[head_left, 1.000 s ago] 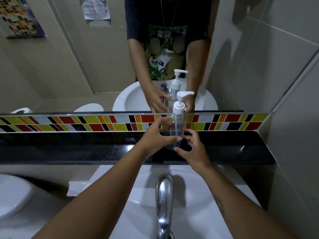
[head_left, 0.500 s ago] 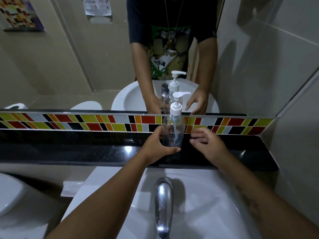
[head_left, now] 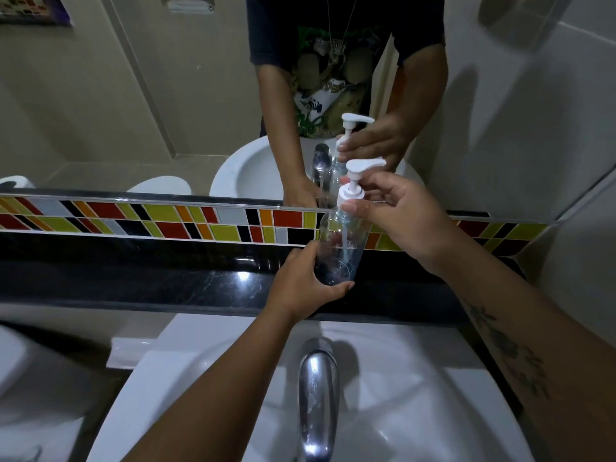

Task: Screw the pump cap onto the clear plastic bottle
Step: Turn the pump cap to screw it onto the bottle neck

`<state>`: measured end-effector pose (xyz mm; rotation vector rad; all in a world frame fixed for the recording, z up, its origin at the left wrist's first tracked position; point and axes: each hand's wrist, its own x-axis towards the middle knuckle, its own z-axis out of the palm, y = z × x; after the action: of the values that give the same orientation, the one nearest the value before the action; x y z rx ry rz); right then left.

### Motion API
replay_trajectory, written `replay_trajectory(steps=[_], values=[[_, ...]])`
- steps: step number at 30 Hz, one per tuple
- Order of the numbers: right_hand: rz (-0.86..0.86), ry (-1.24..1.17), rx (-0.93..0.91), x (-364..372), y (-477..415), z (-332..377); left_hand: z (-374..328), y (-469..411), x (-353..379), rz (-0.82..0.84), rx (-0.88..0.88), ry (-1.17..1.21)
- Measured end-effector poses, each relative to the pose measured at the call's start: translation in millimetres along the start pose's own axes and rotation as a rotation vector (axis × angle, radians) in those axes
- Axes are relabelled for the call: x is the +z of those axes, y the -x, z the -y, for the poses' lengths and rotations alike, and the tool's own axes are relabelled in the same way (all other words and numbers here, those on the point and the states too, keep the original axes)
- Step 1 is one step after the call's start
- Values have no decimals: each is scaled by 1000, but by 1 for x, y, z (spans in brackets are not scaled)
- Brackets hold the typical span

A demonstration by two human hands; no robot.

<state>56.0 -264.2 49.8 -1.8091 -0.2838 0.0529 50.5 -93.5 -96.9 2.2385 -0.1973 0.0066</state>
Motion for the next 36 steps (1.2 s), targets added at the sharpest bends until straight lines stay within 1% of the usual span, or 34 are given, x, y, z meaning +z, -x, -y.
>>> replay_trajectory(steps=[7, 13, 22, 26, 30, 32, 34, 36], values=[[93, -3, 12, -6, -3, 6, 0, 0, 1, -6, 5, -5], [62, -17, 1, -1, -1, 6, -2, 2, 0, -6, 0, 3], [107, 45, 13, -5, 1, 9, -1, 1, 1, -5, 7, 6], [63, 56, 7, -2, 4, 7, 0, 1, 1, -14, 11, -4], [-78, 102, 4, 11, 4, 1, 0, 1, 2, -22, 16, -12], [-121, 139, -21, 15, 5, -1, -1, 1, 1, -21, 19, -11], [-132, 132, -31, 15, 6, -2, -1, 1, 2, -18, 18, -9], [-104, 92, -15, 12, 8, -3, -1, 1, 1, -20, 16, -5]])
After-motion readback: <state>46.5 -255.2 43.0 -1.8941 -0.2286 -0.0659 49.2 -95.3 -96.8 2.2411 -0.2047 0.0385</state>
